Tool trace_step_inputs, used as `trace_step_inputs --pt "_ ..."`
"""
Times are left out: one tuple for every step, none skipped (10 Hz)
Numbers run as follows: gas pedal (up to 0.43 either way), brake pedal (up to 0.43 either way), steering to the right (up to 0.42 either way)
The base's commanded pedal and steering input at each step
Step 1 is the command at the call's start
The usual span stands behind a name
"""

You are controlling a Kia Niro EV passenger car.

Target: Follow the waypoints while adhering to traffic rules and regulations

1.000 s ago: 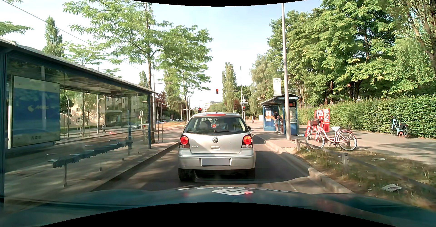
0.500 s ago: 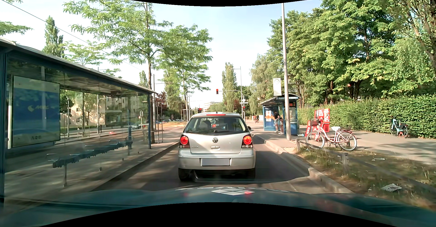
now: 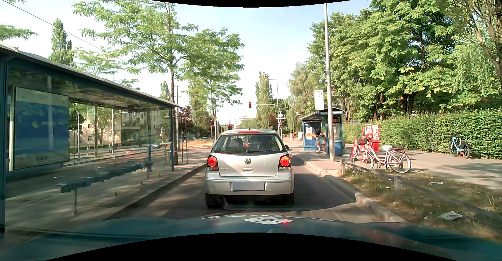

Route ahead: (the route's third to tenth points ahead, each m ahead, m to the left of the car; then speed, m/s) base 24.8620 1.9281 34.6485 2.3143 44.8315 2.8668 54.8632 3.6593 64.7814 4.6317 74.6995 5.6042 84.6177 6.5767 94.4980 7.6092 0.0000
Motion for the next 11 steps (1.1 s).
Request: trace_step_inputs --pt "0.000 0.232 -0.003" --pt "0.000 0.232 -0.003" --pt "0.000 0.232 -0.004" --pt "0.000 0.232 -0.003" --pt "0.000 0.232 -0.003" --pt "0.000 0.232 -0.003" --pt "0.000 0.232 -0.004" --pt "0.000 0.232 -0.004" --pt "0.000 0.232 -0.004" --pt "0.000 0.232 -0.004" --pt "0.000 0.232 -0.004"
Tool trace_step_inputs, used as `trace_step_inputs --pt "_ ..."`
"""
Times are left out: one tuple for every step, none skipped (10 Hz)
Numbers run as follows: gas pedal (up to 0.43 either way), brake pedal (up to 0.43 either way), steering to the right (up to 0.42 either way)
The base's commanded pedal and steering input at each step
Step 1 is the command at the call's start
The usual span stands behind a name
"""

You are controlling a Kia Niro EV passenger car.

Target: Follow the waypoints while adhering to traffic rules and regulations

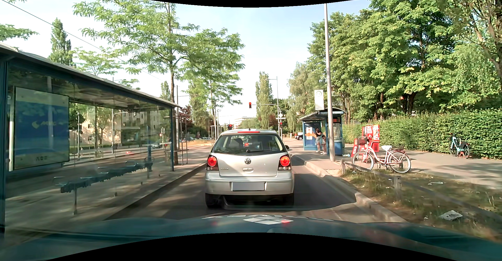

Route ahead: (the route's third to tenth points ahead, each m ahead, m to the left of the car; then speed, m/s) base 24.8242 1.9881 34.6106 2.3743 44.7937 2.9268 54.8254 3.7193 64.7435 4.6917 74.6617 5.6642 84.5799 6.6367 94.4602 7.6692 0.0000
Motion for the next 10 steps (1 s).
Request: trace_step_inputs --pt "0.000 0.232 -0.004" --pt "0.000 0.232 -0.004" --pt "0.000 0.232 -0.004" --pt "0.000 0.232 -0.003" --pt "0.000 0.232 -0.004" --pt "0.000 0.232 -0.004" --pt "0.000 0.232 -0.004" --pt "0.000 0.232 -0.004" --pt "0.000 0.232 -0.004" --pt "0.000 0.232 -0.004"
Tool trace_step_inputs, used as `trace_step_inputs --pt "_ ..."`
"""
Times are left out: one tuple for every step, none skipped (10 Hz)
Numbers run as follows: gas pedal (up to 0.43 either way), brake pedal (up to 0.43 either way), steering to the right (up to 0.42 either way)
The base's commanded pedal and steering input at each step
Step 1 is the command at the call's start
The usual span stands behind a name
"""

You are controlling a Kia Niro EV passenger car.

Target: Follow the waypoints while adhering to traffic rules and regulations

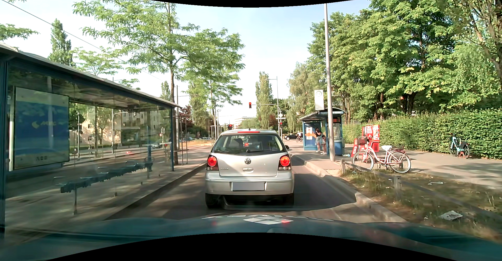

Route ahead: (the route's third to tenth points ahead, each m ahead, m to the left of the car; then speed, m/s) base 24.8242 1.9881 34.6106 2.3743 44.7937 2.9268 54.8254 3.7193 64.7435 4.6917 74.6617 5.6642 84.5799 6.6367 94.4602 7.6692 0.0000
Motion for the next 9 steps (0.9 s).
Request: trace_step_inputs --pt "0.000 0.232 -0.004" --pt "0.000 0.232 -0.004" --pt "0.000 0.232 -0.004" --pt "0.000 0.232 -0.004" --pt "0.000 0.232 -0.004" --pt "0.000 0.232 -0.004" --pt "0.000 0.232 -0.004" --pt "0.000 0.232 -0.004" --pt "0.000 0.232 -0.004"
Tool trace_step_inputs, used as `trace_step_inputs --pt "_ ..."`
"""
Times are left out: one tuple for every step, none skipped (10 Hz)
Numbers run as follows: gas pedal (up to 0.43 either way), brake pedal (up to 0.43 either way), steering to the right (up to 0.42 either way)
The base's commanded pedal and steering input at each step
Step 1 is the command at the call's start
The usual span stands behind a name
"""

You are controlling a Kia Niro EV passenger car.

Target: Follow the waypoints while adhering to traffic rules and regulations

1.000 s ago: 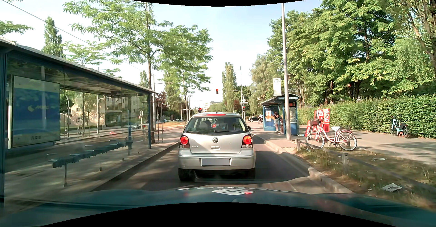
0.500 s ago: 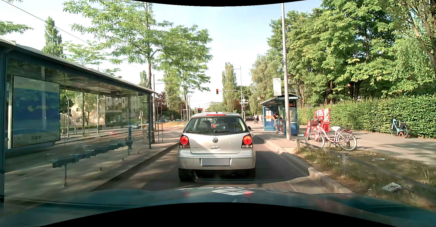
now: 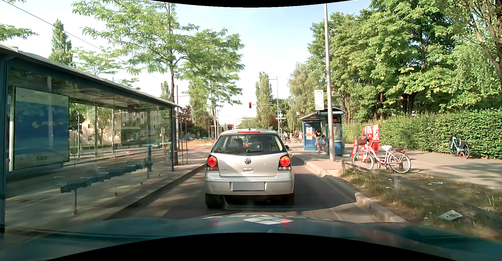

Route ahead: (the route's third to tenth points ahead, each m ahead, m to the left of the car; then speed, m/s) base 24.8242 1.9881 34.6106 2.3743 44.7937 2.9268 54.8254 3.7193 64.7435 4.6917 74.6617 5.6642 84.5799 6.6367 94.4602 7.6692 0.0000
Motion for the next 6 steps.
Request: trace_step_inputs --pt "0.000 0.232 -0.004" --pt "0.000 0.238 -0.004" --pt "0.000 0.232 -0.004" --pt "0.000 0.232 -0.004" --pt "0.000 0.232 -0.004" --pt "0.000 0.232 -0.004"
